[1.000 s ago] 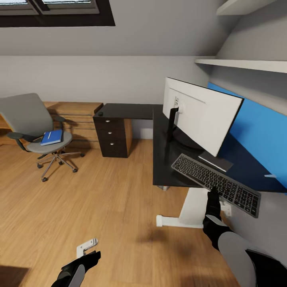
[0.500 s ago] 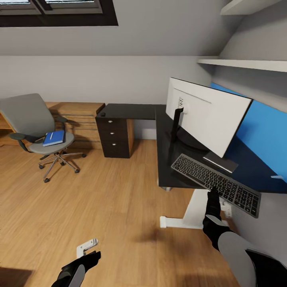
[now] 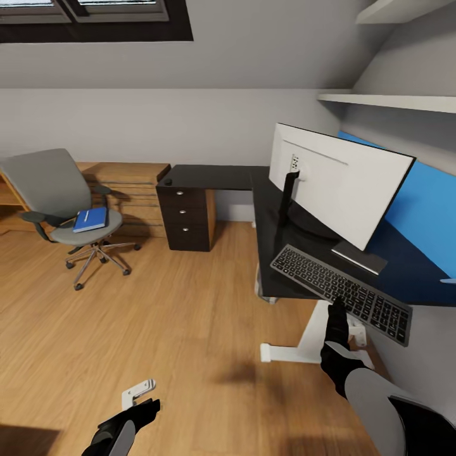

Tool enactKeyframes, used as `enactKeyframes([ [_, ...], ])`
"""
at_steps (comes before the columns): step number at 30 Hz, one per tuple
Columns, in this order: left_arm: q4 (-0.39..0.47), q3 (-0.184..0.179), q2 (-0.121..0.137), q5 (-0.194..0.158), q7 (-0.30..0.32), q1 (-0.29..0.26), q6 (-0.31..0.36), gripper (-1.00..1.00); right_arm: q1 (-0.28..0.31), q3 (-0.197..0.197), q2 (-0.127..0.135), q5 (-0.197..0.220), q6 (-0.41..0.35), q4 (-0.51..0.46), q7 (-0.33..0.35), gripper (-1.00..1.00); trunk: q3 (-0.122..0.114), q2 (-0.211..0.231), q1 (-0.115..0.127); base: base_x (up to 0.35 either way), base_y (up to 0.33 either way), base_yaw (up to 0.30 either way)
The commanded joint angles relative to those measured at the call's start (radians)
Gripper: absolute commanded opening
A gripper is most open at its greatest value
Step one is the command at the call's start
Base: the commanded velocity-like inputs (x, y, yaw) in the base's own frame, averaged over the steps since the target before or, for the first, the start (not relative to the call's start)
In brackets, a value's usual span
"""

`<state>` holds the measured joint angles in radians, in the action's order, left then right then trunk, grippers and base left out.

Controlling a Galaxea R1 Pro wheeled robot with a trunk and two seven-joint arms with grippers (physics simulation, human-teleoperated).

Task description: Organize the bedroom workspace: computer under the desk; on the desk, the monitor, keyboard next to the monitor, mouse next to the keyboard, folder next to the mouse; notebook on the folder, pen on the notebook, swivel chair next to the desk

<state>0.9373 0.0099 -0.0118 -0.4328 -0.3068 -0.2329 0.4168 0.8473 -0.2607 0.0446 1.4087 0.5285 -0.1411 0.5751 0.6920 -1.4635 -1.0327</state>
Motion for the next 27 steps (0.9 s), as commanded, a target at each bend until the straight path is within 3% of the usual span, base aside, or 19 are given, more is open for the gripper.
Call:
enactKeyframes([
  [1, 0.002, 0.001, 0.000, -0.010, -0.006, 0.000, 0.003, 1.00, 0.001, 0.000, 0.000, 0.010, -0.001, 0.002, 0.007, -1.00, 0.001, -0.001, 0.000, 0.000, 0.069, 0.000],
  [8, 0.001, 0.001, 0.000, -0.010, -0.007, 0.000, 0.003, 1.00, 0.001, 0.000, 0.000, 0.010, -0.001, 0.002, -0.007, -1.00, 0.001, -0.001, 0.000, 0.082, 0.119, 0.000],
  [27, 0.000, 0.001, 0.000, -0.010, -0.006, 0.000, 0.003, 1.00, 0.001, 0.000, 0.000, 0.010, -0.001, 0.002, -0.014, -1.00, 0.001, -0.001, 0.000, 0.003, 0.004, 0.000],
])
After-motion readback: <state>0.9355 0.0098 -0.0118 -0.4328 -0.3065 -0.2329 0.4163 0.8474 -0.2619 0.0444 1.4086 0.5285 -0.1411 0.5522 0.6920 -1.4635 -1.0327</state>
